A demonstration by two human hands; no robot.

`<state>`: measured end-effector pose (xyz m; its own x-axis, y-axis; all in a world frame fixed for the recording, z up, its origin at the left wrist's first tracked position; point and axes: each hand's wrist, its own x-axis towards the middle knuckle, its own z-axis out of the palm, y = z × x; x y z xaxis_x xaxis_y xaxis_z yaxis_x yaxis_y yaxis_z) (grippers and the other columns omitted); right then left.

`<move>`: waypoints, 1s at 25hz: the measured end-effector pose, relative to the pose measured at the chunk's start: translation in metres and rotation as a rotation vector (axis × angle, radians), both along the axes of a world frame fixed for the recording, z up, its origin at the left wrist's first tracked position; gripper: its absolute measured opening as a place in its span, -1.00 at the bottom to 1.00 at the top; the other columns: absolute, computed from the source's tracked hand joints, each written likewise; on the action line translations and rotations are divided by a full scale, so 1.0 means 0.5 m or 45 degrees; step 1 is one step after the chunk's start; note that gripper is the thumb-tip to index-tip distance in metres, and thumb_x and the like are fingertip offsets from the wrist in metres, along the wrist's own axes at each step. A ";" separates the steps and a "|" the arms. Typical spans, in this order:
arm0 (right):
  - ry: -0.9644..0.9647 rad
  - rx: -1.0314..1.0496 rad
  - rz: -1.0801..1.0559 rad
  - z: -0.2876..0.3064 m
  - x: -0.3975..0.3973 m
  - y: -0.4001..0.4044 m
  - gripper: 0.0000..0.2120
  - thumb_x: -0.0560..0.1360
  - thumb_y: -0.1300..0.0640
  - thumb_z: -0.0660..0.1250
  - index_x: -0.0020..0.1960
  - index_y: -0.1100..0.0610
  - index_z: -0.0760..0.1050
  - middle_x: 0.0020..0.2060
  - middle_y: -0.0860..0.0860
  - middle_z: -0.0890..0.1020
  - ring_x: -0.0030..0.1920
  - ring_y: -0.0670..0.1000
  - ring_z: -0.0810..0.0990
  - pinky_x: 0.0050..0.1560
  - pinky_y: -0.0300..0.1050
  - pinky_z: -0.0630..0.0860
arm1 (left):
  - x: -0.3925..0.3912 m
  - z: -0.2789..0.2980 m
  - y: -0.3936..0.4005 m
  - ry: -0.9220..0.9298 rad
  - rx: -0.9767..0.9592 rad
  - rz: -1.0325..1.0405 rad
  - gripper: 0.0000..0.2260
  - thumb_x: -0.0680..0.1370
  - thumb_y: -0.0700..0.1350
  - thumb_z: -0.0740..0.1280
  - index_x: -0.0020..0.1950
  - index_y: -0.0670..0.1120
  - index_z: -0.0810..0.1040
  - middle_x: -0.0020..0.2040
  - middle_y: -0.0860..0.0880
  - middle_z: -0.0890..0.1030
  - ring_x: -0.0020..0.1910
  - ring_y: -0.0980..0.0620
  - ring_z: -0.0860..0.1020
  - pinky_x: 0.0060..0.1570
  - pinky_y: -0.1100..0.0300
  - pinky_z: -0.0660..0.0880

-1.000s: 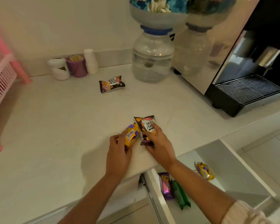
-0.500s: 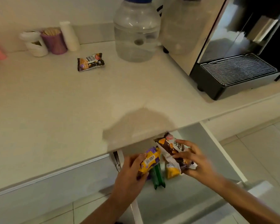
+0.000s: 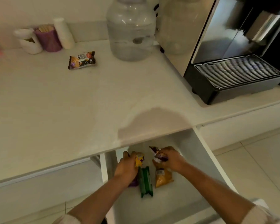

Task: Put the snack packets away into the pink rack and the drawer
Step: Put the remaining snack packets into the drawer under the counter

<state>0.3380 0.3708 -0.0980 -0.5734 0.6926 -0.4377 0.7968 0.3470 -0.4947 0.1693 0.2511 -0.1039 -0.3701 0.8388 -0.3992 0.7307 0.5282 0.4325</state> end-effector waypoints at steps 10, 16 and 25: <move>-0.237 -0.083 0.024 -0.106 -0.029 0.040 -0.48 0.48 -0.02 0.33 0.39 0.03 0.32 0.38 0.08 0.36 0.26 0.05 0.47 0.19 -0.20 0.39 | -0.023 -0.119 0.086 0.181 0.243 -0.035 -0.61 0.62 0.07 0.04 0.40 -0.04 0.32 0.32 -0.16 0.46 0.20 -0.11 0.47 0.04 0.19 0.44; -0.194 -0.071 -0.050 -0.165 -0.037 0.055 -0.39 0.45 -0.09 0.34 0.44 -0.01 0.24 0.47 0.07 0.20 0.33 0.11 0.38 0.29 -0.08 0.40 | -0.019 -0.145 0.109 -0.039 0.086 0.042 -0.73 0.58 -0.10 0.20 0.27 -0.08 0.41 0.26 -0.16 0.50 0.12 -0.05 0.50 0.09 0.14 0.42; -0.150 -0.206 -0.042 -0.061 -0.043 0.046 -0.32 0.47 -0.05 0.32 0.48 0.10 0.12 0.38 0.14 0.36 0.32 0.11 0.38 0.30 -0.06 0.38 | -0.005 -0.095 0.102 -0.069 -0.104 0.067 -0.59 0.55 0.03 0.18 0.36 -0.08 0.27 0.30 -0.17 0.41 0.25 -0.17 0.41 0.24 0.00 0.37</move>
<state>0.3163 0.3938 -0.1284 -0.4898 0.6255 -0.6073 0.8620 0.2435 -0.4445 0.1670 0.3021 -0.1513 -0.3886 0.7826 -0.4863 0.6779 0.6003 0.4244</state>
